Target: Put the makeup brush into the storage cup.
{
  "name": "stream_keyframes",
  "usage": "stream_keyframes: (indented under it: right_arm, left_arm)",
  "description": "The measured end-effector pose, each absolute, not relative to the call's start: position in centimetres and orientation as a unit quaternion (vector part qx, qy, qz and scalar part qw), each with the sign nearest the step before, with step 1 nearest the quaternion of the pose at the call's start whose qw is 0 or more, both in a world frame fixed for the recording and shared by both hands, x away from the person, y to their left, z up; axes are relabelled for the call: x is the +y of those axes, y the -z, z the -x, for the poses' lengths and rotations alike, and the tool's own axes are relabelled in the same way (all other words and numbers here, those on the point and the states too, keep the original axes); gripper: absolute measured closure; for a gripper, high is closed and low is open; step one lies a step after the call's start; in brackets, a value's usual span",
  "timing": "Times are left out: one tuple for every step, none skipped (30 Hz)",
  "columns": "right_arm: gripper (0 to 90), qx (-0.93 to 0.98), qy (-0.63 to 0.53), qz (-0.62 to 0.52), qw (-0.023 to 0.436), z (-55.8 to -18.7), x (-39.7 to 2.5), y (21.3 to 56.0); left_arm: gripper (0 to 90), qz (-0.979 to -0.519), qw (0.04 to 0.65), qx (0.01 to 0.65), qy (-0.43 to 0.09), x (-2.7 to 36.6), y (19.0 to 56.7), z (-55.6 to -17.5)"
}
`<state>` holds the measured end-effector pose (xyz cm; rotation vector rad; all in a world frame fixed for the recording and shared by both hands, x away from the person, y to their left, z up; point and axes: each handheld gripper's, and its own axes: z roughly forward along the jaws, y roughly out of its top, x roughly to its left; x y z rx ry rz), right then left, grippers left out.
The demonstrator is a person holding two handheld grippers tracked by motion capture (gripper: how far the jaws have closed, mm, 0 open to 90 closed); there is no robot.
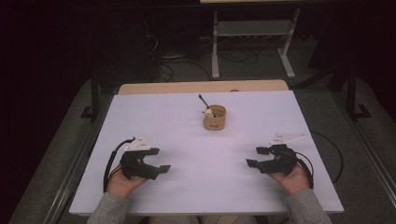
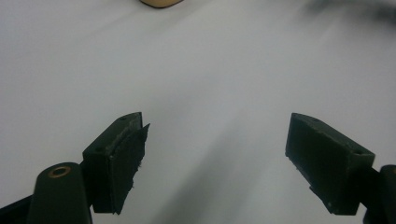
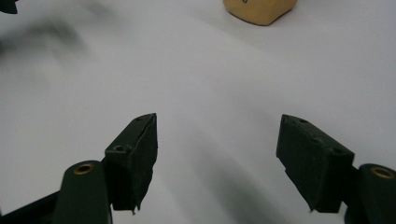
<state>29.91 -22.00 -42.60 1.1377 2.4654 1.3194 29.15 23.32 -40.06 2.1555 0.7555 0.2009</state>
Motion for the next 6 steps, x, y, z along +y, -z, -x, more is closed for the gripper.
stream_keyframes:
  right_arm:
    - [28.1, 0.815, -0.436, -0.376, 0.061, -29.89, -22.05, 42.60]
    - [28.1, 0.815, -0.437, -0.376, 0.061, -29.88, -22.05, 42.62]
    - [28.1, 0.815, -0.437, -0.376, 0.060, -29.88, -22.04, 42.64]
    - [28.2, 0.815, -0.437, -0.376, 0.059, -29.86, -22.00, 42.66]
    - [28.2, 0.816, -0.435, -0.376, 0.059, -29.85, -21.93, 42.68]
    - [28.2, 0.818, -0.433, -0.374, 0.060, -29.85, -21.85, 42.70]
  left_arm:
    - [19.2, -0.857, 0.412, 0.300, -0.080, 23.31, 40.07, -29.15]
    - [19.1, -0.856, 0.413, 0.299, -0.081, 23.27, 40.10, -29.17]
    - [19.2, -0.856, 0.413, 0.299, -0.081, 23.23, 40.10, -29.16]
    - [19.1, -0.856, 0.413, 0.300, -0.081, 23.19, 40.09, -29.14]
    - [19.2, -0.856, 0.413, 0.298, -0.081, 23.15, 40.05, -29.14]
    - [19.1, -0.856, 0.414, 0.299, -0.082, 23.14, 40.05, -29.12]
